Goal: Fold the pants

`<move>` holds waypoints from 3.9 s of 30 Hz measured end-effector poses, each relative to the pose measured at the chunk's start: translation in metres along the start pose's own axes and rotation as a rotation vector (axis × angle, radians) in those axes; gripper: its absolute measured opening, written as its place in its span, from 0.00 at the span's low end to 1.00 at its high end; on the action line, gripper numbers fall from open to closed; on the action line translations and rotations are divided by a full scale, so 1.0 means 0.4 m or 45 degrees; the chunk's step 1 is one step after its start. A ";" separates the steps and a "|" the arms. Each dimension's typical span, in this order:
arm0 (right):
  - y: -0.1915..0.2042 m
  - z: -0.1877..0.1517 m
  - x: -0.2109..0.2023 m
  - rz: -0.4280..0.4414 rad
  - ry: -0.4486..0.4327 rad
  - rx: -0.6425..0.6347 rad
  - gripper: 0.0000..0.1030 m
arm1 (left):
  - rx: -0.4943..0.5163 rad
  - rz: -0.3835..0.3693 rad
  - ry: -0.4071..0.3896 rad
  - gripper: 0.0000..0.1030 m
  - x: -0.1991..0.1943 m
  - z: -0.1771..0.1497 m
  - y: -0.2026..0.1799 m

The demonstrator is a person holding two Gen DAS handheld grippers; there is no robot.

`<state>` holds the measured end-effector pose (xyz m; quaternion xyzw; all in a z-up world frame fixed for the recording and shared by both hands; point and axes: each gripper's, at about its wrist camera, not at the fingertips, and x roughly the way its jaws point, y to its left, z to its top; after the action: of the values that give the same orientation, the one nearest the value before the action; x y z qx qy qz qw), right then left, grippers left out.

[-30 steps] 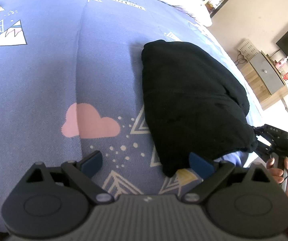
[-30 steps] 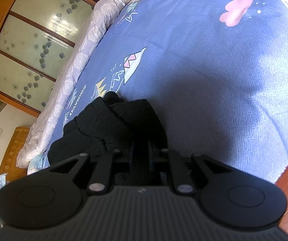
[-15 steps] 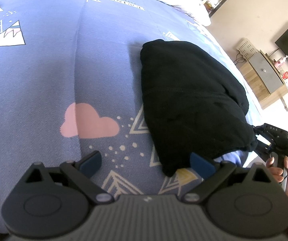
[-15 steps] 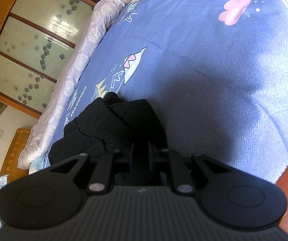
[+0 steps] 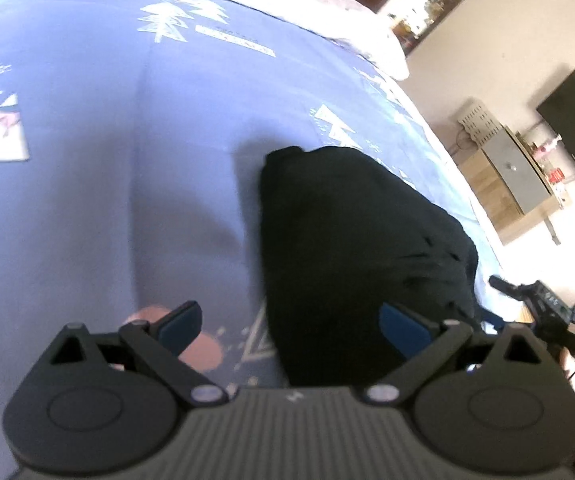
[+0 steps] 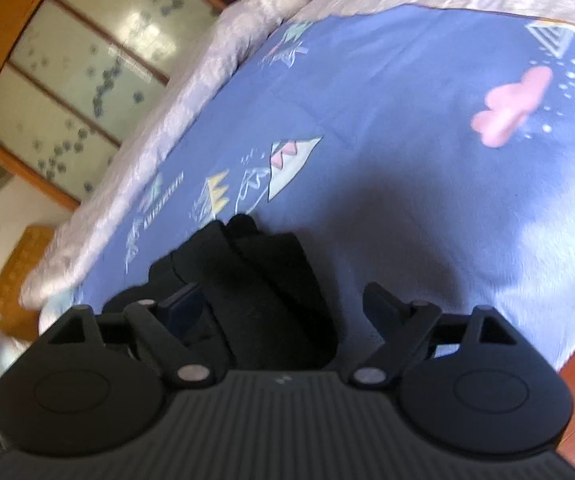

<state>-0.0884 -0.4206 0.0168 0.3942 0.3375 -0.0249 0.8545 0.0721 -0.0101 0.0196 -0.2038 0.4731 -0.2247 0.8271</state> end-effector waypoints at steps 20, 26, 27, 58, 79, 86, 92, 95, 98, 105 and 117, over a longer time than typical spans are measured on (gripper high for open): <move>0.250 -0.054 0.085 0.043 0.069 -0.272 0.35 | 0.139 -0.095 0.020 0.10 0.087 0.053 -0.150; 0.458 0.068 0.084 0.275 -0.097 -0.392 0.31 | 0.259 -0.104 -0.246 0.10 -0.051 0.237 -0.206; 0.499 0.094 0.098 0.309 -0.133 -0.422 0.31 | 0.280 -0.091 -0.293 0.10 -0.073 0.272 -0.213; 0.568 -0.122 0.467 -0.001 -0.004 -0.609 0.66 | 0.095 0.548 -0.335 0.84 0.012 0.200 -0.052; 0.569 -0.293 0.211 0.037 -0.152 -0.575 1.00 | 0.239 0.727 -0.400 1.00 -0.177 -0.019 -0.205; 0.586 -0.319 0.228 0.030 -0.126 -0.585 1.00 | 0.222 0.778 -0.445 1.00 -0.202 -0.029 -0.195; 0.584 -0.324 0.231 0.024 -0.132 -0.571 1.00 | 0.277 0.924 -0.532 1.00 -0.214 -0.031 -0.210; 0.580 -0.326 0.238 0.018 -0.114 -0.548 1.00 | 0.298 0.950 -0.551 1.00 -0.217 -0.033 -0.218; 0.575 -0.325 0.238 0.018 -0.105 -0.533 1.00 | 0.296 0.969 -0.544 1.00 -0.216 -0.031 -0.218; 0.571 -0.326 0.231 0.012 -0.107 -0.519 1.00 | 0.245 0.930 -0.522 1.00 -0.221 -0.027 -0.206; 0.574 -0.328 0.218 -0.002 -0.133 -0.532 1.00 | 0.263 0.953 -0.493 1.00 -0.212 -0.034 -0.204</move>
<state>-0.0235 -0.1526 0.0552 0.2063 0.2910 0.0246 0.9339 0.0074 -0.0305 0.1165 0.0272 0.3256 0.0870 0.9411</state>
